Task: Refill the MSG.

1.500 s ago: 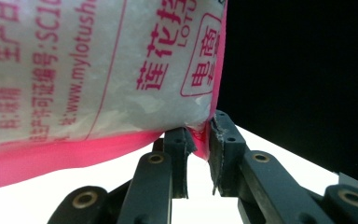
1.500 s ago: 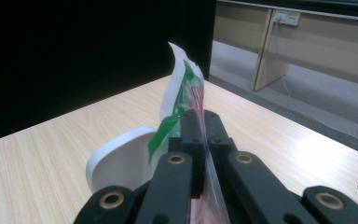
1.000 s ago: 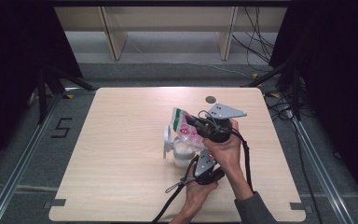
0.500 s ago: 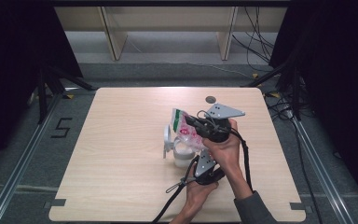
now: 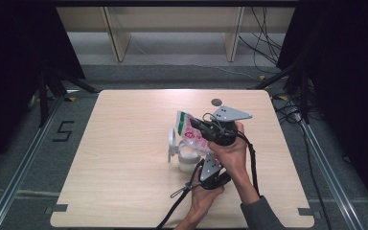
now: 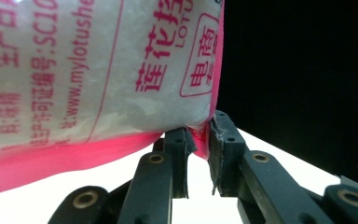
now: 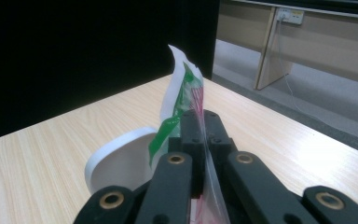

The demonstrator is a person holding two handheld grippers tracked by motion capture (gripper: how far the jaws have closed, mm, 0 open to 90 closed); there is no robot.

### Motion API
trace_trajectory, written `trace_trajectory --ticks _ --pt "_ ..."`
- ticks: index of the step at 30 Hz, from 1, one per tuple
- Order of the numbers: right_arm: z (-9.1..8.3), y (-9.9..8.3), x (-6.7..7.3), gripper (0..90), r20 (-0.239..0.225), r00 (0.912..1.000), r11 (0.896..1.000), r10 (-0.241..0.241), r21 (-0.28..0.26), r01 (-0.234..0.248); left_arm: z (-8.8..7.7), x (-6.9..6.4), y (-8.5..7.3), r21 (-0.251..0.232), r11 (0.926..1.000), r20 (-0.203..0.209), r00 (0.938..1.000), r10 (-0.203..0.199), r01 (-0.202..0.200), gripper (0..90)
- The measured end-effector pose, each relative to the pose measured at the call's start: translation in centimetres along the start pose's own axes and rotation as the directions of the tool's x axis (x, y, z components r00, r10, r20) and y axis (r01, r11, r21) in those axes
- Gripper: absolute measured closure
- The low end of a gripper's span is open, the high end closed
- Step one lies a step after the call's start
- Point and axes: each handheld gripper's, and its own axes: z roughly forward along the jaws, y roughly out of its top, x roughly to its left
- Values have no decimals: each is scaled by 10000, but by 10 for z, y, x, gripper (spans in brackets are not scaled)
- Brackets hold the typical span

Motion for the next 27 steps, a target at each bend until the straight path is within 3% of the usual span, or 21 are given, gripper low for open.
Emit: trace_trajectory --ticks 6,8,17,27 --pt "1 0 0 900 100 9999 9999 -104 -4 104 0 0 0 36 10000 -40 10000 -20 20 782" --pt "2 0 1 900 19 9999 9999 169 7 -169 1 0 0 -93 9999 38 10000 -51 51 782" --pt "1 1 0 900 44 9999 9999 135 53 -135 -1 0 0 17 10000 -69 10000 -11 11 782" --pt "2 1 -2 900 57 9999 9999 -161 65 160 0 -1 0 -125 9999 19 10000 -24 24 783"
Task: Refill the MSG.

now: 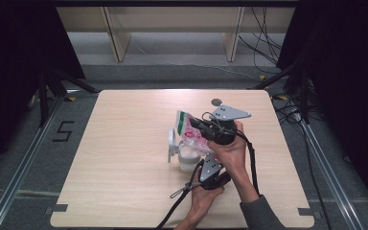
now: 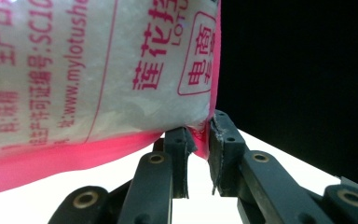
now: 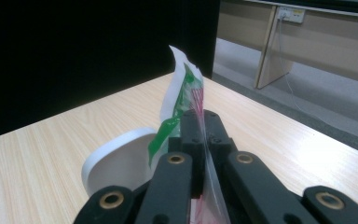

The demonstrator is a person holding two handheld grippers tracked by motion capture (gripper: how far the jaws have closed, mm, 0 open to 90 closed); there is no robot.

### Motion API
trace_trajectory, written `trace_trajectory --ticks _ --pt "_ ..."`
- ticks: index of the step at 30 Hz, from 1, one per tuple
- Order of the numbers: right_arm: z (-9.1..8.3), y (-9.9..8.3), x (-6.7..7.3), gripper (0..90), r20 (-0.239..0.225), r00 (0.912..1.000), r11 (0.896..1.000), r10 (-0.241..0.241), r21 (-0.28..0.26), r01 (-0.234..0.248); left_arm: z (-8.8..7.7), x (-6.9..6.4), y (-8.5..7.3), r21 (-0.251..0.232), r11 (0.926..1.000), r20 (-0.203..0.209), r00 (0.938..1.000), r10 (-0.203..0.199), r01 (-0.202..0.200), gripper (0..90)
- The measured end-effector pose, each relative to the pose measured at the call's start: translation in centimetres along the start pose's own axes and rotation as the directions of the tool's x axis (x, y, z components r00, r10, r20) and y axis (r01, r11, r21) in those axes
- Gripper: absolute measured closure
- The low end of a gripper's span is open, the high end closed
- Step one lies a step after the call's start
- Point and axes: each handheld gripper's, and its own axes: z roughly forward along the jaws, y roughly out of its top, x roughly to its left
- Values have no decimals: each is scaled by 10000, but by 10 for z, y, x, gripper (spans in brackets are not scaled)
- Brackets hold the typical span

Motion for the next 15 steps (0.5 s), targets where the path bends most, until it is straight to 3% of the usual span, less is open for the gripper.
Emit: trace_trajectory --ticks 4,8,12,13,15 --pt "0 0 2 900 39 9996 9996 268 87 -268 -1 0 1 87 10000 -55 10000 -22 23 783" --pt "1 0 -1 900 15 10000 10000 0 -10 0 -1 0 1 113 9999 -54 10000 -48 48 783" --pt "2 -1 -1 900 -89 9999 10000 93 -11 -93 -1 0 0 98 9999 -36 10000 -57 58 783" --pt "1 -1 1 900 11 9994 9993 347 124 -347 0 0 0 102 9999 -45 10000 -58 59 783" --pt "2 -1 -1 900 -62 10000 10000 54 53 -53 -1 -1 0 80 10000 -43 10000 -34 34 783"
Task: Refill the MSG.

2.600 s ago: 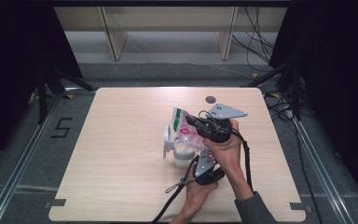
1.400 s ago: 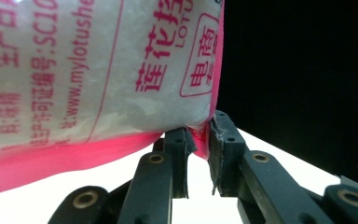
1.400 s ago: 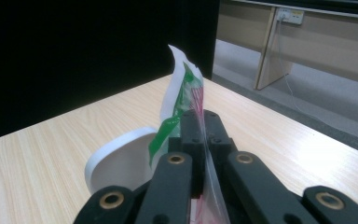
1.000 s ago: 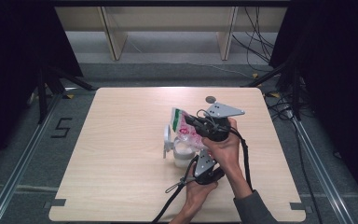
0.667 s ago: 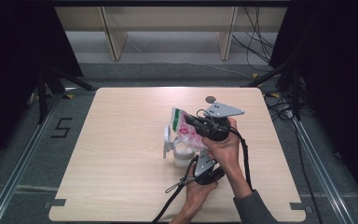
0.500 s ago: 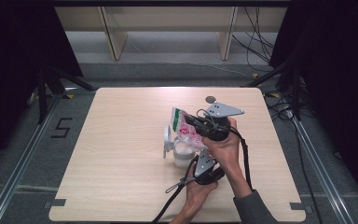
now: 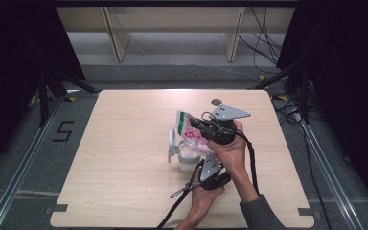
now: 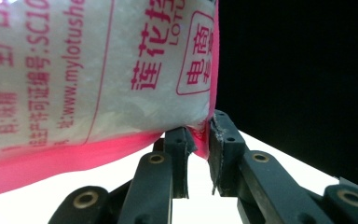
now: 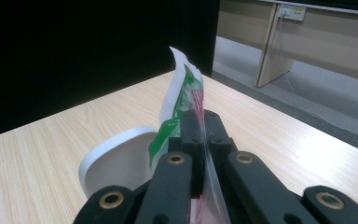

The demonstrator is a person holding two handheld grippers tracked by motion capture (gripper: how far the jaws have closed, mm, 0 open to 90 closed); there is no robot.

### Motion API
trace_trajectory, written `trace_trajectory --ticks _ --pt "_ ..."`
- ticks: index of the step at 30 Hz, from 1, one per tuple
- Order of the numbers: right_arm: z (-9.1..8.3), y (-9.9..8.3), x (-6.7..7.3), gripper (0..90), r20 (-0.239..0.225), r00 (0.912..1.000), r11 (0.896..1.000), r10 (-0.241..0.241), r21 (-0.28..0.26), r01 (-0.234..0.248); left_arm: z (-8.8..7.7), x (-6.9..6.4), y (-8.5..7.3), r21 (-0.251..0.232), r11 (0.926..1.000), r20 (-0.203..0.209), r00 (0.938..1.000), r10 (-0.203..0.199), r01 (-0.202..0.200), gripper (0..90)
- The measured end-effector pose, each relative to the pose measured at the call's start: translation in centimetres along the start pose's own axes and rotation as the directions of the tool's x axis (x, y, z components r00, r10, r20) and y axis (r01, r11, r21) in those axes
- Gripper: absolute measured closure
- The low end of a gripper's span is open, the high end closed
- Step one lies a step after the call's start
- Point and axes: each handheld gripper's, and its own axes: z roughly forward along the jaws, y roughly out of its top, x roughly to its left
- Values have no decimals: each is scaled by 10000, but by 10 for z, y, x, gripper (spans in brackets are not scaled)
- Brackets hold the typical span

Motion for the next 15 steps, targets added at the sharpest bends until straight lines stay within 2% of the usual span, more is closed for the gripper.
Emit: trace_trajectory --ticks 4,5,6,9,10,14,15 --pt "0 0 0 900 -4 10000 10000 28 -8 -28 0 1 0 18 10000 -12 10000 4 -4 783" --pt "0 0 1 900 -6 10000 10000 17 -5 -17 0 0 0 -114 9999 36 10000 12 -11 783" --pt "0 1 1 900 16 10000 10000 -43 -23 43 -1 0 1 11 10000 -62 10000 57 -57 783" --pt "0 1 1 900 -50 10000 10000 -51 -84 50 0 1 1 -21 10000 -7 10000 -2 2 783" --pt "0 0 3 900 -20 9998 9998 210 7 -210 -1 0 1 2 10000 -43 10000 46 -46 783" --pt "0 0 1 900 -2 10000 10000 -55 -34 55 0 1 0 4 10000 -21 10000 0 0 783" --pt "0 0 2 900 3 9999 9999 161 53 -161 0 1 0 -27 10000 -5 10000 -6 6 783"
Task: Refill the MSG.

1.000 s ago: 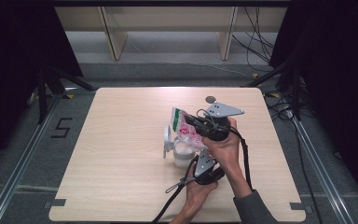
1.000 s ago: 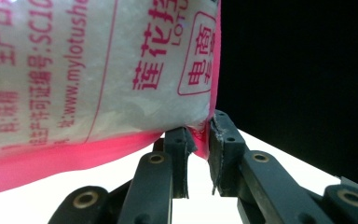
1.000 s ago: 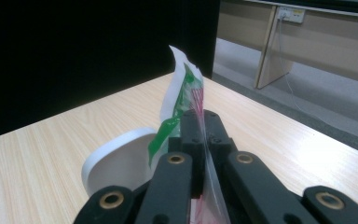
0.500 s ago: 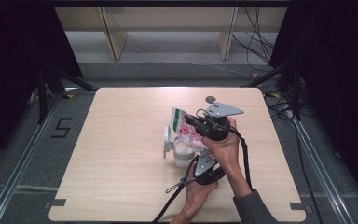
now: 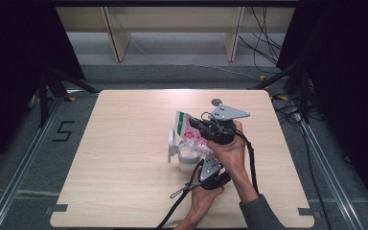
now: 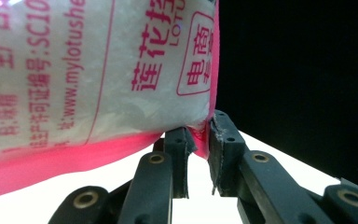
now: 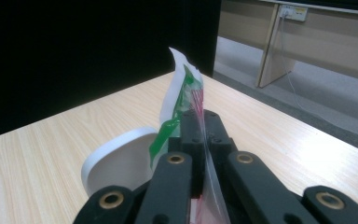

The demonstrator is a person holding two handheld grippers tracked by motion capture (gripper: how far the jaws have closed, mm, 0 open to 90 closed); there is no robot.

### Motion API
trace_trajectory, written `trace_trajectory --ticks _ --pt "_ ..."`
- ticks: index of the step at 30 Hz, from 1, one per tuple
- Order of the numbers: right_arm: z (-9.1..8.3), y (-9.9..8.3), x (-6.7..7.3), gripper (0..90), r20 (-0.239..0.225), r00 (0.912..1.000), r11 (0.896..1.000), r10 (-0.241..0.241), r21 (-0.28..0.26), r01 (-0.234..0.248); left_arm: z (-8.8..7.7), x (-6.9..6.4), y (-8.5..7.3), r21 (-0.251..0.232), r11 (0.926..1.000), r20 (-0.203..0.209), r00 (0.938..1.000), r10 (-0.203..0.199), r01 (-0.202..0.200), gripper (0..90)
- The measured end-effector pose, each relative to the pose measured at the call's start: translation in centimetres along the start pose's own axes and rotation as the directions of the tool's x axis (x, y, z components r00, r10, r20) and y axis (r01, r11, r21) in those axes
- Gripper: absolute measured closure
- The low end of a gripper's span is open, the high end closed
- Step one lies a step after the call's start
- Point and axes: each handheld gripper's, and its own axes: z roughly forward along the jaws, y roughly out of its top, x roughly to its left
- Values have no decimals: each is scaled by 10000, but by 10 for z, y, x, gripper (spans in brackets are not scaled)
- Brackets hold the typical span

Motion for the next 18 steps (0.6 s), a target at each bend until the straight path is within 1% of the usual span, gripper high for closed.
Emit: trace_trajectory --ticks 1,3,5,6,7,8,9,11,12,14,15,16,17,18 --pt "-1 0 1 900 113 9999 10000 25 16 -26 0 0 0 18 10000 -14 10000 23 -23 783" --pt "0 0 0 900 43 10000 10000 25 11 -25 0 0 0 32 10000 0 10000 3 -3 783" --pt "0 0 -1 900 70 10000 10000 5 47 -5 0 0 0 56 10000 16 10000 3 -3 783" --pt "0 -1 0 900 60 9999 9999 83 88 -83 0 0 0 35 10000 4 10000 11 -11 783" --pt "1 0 -2 900 48 9996 9996 -285 -40 285 0 0 0 -4 10000 4 10000 6 -6 783" --pt "0 0 0 900 58 10000 10000 30 12 -31 0 1 0 -7 10000 1 10000 -9 9 783" --pt "0 0 0 900 -23 10000 10000 68 -51 -68 0 1 0 23 10000 -17 10000 -57 57 784" --pt "1 0 0 900 -9 10000 10000 23 -57 -23 0 0 0 -2 10000 25 10000 -20 20 784" --pt "1 0 1 900 68 10000 10000 29 0 -29 0 0 0 -19 10000 28 10000 -14 14 784" --pt "1 -1 0 900 -50 10000 10000 24 -23 -24 1 1 0 -26 10000 46 10000 -56 57 783" --pt "1 -1 1 900 28 10000 10000 41 1 -41 0 1 0 7 10000 20 10000 -49 49 784" --pt "1 0 1 899 59 10000 10000 -15 -67 15 0 0 0 -48 10000 35 10000 -16 16 784" --pt "1 0 -1 900 120 9993 9993 -341 -174 343 1 0 0 -198 9998 96 10000 -7 9 784" --pt "0 1 1 900 -53 10000 10000 -23 -67 23 1 1 0 -178 9998 82 10000 -6 7 784"
